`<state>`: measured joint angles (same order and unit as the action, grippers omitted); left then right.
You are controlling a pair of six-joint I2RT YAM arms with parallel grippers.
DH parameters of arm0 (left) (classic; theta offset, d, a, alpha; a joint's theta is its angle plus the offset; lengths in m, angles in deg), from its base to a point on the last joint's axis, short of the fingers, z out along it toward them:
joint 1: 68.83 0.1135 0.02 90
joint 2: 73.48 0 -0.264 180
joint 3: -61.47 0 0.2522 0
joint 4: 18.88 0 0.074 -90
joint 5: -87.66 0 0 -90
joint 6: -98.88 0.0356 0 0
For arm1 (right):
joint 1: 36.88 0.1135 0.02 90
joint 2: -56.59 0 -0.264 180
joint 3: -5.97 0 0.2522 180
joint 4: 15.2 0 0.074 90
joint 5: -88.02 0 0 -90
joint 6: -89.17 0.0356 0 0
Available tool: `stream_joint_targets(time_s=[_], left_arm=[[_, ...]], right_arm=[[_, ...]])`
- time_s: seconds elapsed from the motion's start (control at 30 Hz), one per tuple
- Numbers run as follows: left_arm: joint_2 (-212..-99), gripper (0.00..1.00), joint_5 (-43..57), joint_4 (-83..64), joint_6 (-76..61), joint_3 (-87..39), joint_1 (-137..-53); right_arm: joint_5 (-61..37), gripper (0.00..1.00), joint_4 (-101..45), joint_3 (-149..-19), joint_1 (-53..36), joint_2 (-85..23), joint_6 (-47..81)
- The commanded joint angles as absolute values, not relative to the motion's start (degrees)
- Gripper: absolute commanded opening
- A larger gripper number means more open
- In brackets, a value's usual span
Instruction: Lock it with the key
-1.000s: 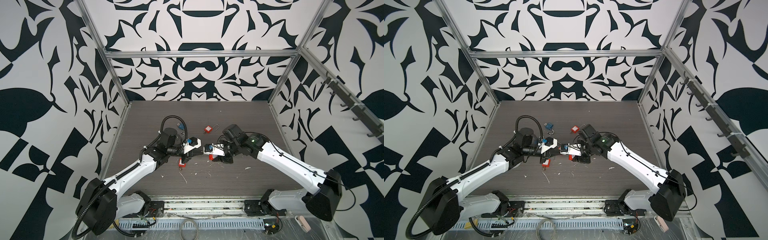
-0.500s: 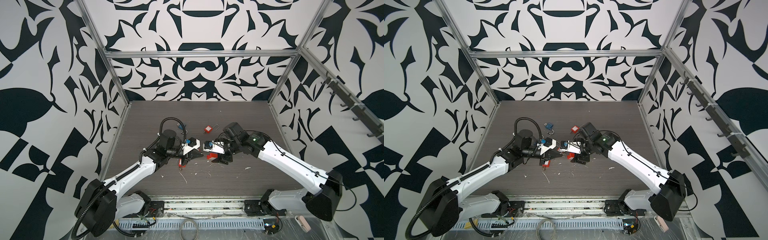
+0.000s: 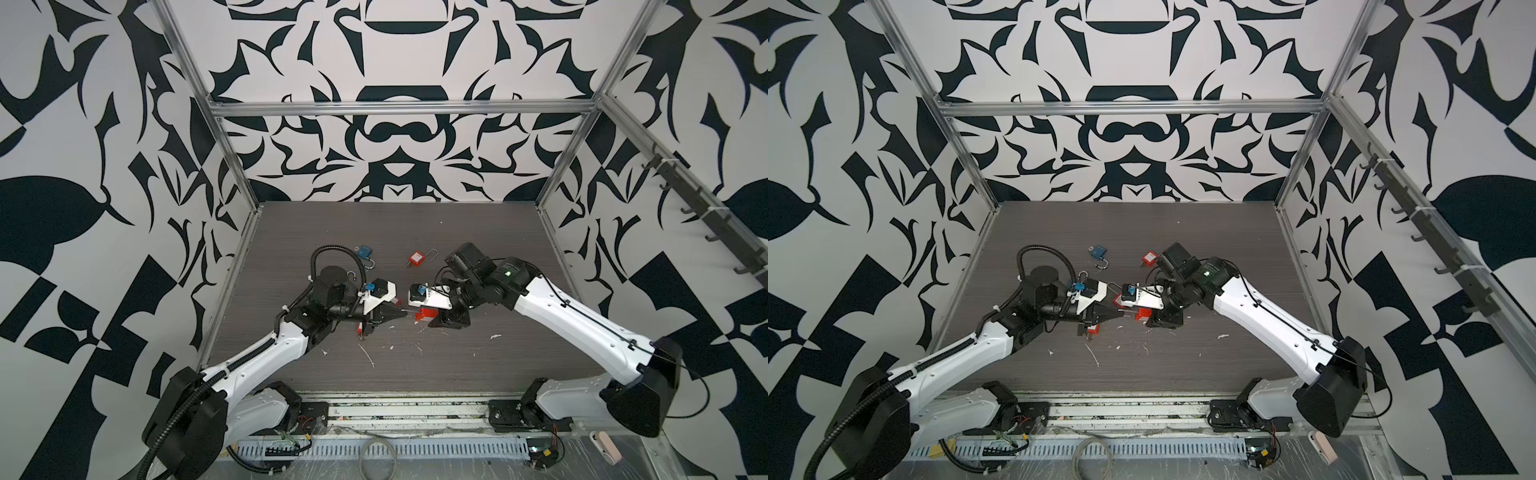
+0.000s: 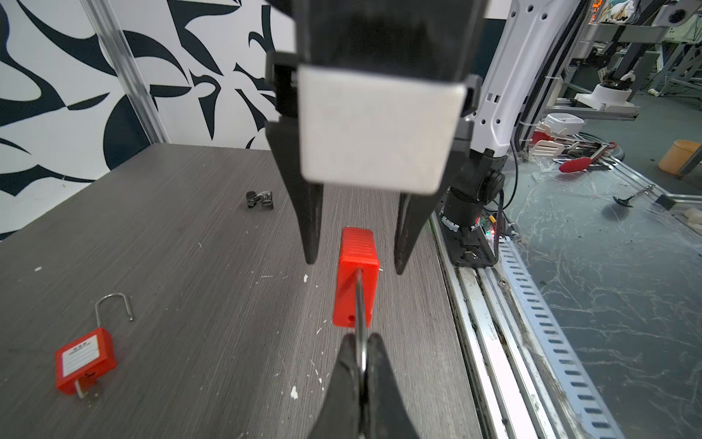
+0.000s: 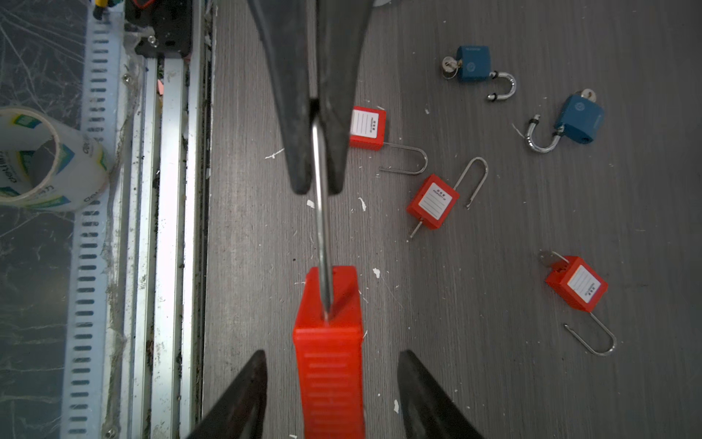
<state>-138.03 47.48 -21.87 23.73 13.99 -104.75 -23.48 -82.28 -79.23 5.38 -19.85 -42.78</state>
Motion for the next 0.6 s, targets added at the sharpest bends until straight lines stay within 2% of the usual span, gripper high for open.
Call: stream_joint_targets(time_s=[0.0, 0.17, 0.33, 0.57], left_arm=[[-137.86, 0.0, 50.23, -25.08, 23.05, 13.46, -105.03], [-138.79, 0.0, 51.02, -26.38, 22.69, 13.03, -105.11], [-139.44, 0.0, 51.57, -26.3, 22.08, 12.06, -105.46], [-140.13, 0.0, 50.65, -26.08, 22.86, 10.97, -106.76]], right_arm=[[-25.69, 0.52, -84.81, -82.63, 5.67, -19.55, -42.69], [-25.96, 0.41, -85.27, -83.03, 5.7, -19.12, -43.51], [-26.68, 0.26, -87.73, -84.33, 5.65, -18.95, -46.13], [-27.94, 0.19, -90.78, -88.48, 5.68, -19.51, -47.82]])
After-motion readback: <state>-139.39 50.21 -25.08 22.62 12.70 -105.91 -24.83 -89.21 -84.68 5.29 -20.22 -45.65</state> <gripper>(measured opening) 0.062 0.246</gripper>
